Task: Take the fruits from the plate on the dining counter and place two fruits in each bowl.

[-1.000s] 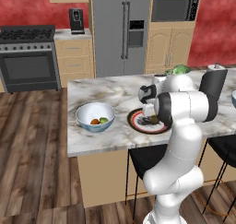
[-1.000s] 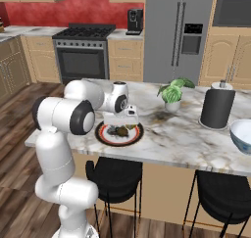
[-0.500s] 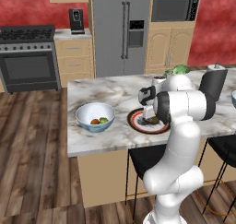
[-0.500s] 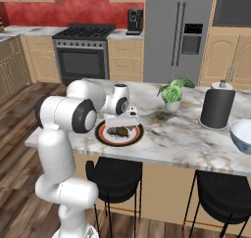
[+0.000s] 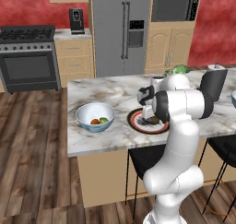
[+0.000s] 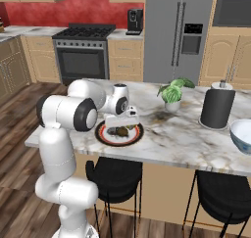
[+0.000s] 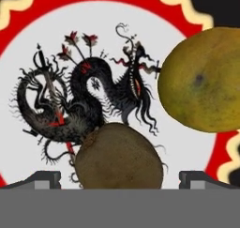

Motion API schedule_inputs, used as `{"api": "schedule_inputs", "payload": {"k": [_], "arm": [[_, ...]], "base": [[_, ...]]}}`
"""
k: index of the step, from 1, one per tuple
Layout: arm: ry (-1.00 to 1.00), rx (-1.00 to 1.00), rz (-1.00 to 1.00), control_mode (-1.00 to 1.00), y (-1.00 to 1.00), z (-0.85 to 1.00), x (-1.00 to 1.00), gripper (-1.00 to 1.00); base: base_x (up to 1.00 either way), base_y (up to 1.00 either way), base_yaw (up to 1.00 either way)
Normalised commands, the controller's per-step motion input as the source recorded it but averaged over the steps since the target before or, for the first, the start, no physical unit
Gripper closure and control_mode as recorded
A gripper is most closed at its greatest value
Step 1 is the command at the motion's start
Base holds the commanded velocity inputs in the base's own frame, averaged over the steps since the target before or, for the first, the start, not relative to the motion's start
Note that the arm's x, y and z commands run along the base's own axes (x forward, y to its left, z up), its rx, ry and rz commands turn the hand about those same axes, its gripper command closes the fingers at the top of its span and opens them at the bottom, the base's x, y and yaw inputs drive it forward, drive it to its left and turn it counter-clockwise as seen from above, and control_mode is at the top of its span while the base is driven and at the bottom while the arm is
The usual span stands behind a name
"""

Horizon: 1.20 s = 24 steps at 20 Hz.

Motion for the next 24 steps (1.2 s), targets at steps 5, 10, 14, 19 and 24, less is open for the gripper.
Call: {"api": "schedule_inputs", "payload": {"k": [5, 10, 14, 19, 24], "arm": [[0.00, 0.00, 0.00, -1.00, 0.02, 0.00, -0.04, -1.00], [0.00, 0.00, 0.00, -1.00, 0.00, -0.04, -0.03, -1.00], [0.00, 0.01, 0.00, -1.00, 0.00, -0.02, -0.03, -1.00], [0.00, 0.00, 0.00, -1.00, 0.00, -0.09, 0.00, -1.00], [0.00, 0.00, 0.00, -1.00, 0.00, -0.16, 0.01, -1.00]], "base": [[0.00, 0.00, 0.00], [0.00, 0.00, 0.00], [0.00, 0.00, 0.00], [0.00, 0.00, 0.00], [0.00, 0.00, 0.00]]}}
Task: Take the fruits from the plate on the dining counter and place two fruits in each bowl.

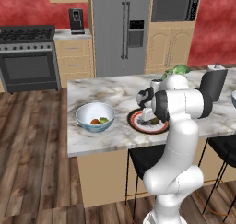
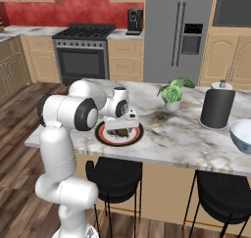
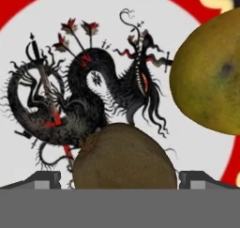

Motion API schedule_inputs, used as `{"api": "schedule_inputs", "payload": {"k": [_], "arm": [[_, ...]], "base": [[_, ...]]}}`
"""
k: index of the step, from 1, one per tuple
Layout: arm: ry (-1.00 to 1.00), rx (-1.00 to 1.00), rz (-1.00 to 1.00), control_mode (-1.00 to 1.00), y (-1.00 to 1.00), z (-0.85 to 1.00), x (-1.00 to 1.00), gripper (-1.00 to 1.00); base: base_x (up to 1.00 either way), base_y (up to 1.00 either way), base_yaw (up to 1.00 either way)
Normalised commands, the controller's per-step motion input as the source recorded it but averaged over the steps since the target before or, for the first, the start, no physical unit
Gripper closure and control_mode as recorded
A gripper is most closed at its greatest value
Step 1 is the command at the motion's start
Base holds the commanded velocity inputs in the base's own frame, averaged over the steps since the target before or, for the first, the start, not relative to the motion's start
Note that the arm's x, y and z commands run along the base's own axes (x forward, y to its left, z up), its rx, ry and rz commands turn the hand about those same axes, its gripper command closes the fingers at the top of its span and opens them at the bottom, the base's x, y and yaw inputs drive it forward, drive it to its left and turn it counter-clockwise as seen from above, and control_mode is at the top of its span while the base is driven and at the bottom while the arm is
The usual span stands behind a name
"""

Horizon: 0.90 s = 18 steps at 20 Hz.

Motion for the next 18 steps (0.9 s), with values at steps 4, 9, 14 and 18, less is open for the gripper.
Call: {"api": "schedule_inputs", "payload": {"k": [4, 9, 14, 18], "arm": [[0.00, 0.00, 0.00, -1.00, 0.00, -0.16, 0.00, -1.00], [0.00, 0.00, 0.00, -1.00, 0.00, -0.07, 0.00, -1.00], [0.00, 0.00, 0.00, -1.00, 0.00, -0.06, 0.00, -1.00], [0.00, 0.00, 0.00, -1.00, 0.01, -0.10, 0.00, 1.00]], "base": [[0.00, 0.00, 0.00], [0.00, 0.00, 0.00], [0.00, 0.00, 0.00], [0.00, 0.00, 0.00]]}}
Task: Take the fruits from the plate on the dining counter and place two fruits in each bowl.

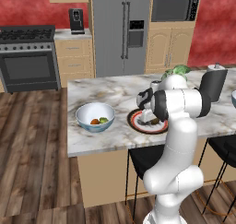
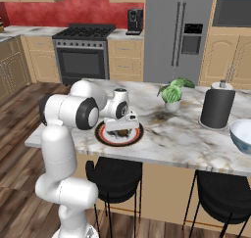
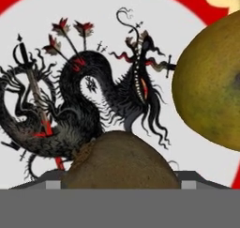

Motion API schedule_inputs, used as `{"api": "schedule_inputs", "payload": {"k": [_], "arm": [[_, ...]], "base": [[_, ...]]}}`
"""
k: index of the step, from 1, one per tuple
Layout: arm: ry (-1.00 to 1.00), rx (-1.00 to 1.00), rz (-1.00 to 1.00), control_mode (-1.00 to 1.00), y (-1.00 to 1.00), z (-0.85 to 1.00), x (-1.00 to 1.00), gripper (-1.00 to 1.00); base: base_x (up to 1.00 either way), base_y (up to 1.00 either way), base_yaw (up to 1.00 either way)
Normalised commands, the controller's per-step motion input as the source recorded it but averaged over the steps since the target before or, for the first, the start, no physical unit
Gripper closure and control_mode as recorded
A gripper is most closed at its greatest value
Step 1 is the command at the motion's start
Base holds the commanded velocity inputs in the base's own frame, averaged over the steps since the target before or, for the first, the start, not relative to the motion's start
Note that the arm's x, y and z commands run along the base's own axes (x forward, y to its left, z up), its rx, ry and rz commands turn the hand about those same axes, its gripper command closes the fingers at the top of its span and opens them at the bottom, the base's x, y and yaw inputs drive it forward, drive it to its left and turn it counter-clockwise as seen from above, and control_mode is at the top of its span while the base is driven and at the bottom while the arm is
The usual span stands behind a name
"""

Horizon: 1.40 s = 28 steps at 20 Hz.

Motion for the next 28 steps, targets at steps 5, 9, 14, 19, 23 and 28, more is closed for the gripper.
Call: {"api": "schedule_inputs", "payload": {"k": [5, 9, 14, 19, 23, 28], "arm": [[0.00, 0.00, 0.00, -1.00, 0.00, -0.02, 0.00, 1.00], [0.00, 0.00, 0.00, -1.00, 0.00, 0.00, 0.00, 1.00], [0.00, 0.00, 0.00, -1.00, 0.00, 0.00, 0.00, 1.00], [0.00, 0.00, 0.00, -1.00, 0.00, 0.00, 0.00, 1.00], [0.05, 0.00, 0.00, -1.00, 0.01, 0.04, -0.02, 1.00], [-0.02, 0.00, 0.00, -1.00, 0.00, 0.46, -0.28, 1.00]], "base": [[0.00, 0.00, 0.00], [0.00, 0.00, 0.00], [0.00, 0.00, 0.00], [0.00, 0.00, 0.00], [0.00, 0.00, 0.00], [0.00, 0.00, 0.00]]}}
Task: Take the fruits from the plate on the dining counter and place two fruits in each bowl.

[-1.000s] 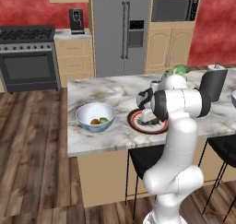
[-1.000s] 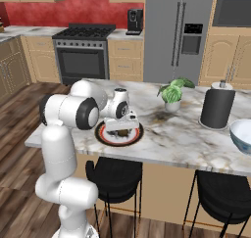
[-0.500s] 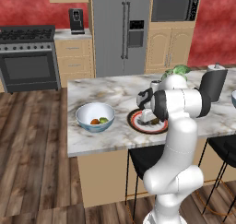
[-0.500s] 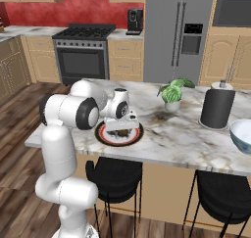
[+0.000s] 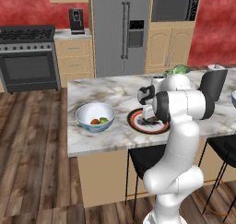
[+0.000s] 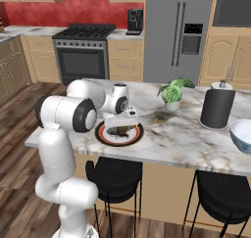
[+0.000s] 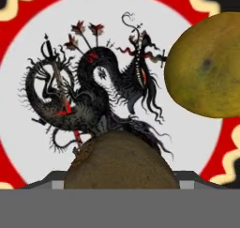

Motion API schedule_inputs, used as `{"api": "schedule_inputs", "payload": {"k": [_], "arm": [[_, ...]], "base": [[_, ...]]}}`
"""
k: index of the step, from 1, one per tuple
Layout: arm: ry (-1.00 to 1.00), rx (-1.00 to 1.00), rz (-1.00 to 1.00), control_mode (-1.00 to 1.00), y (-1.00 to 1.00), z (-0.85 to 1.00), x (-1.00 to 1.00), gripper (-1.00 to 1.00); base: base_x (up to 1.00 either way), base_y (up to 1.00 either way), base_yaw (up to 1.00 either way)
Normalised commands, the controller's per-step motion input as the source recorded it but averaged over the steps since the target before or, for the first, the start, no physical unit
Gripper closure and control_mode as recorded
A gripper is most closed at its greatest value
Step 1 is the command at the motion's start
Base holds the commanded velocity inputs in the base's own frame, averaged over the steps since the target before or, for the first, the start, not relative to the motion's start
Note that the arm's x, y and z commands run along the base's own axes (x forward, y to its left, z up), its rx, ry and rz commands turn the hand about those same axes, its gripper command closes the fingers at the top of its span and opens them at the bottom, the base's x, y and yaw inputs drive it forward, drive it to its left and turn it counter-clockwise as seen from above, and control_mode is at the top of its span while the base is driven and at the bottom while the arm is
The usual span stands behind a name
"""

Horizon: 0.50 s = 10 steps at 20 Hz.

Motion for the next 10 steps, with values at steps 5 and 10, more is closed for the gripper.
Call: {"api": "schedule_inputs", "payload": {"k": [5, 10], "arm": [[-0.01, 0.00, 0.00, -1.00, 0.01, 0.28, -0.25, 1.00], [0.00, 0.00, 0.00, -1.00, 0.00, 0.14, -0.24, 1.00]], "base": [[0.00, 0.00, 0.00], [0.00, 0.00, 0.00]]}}
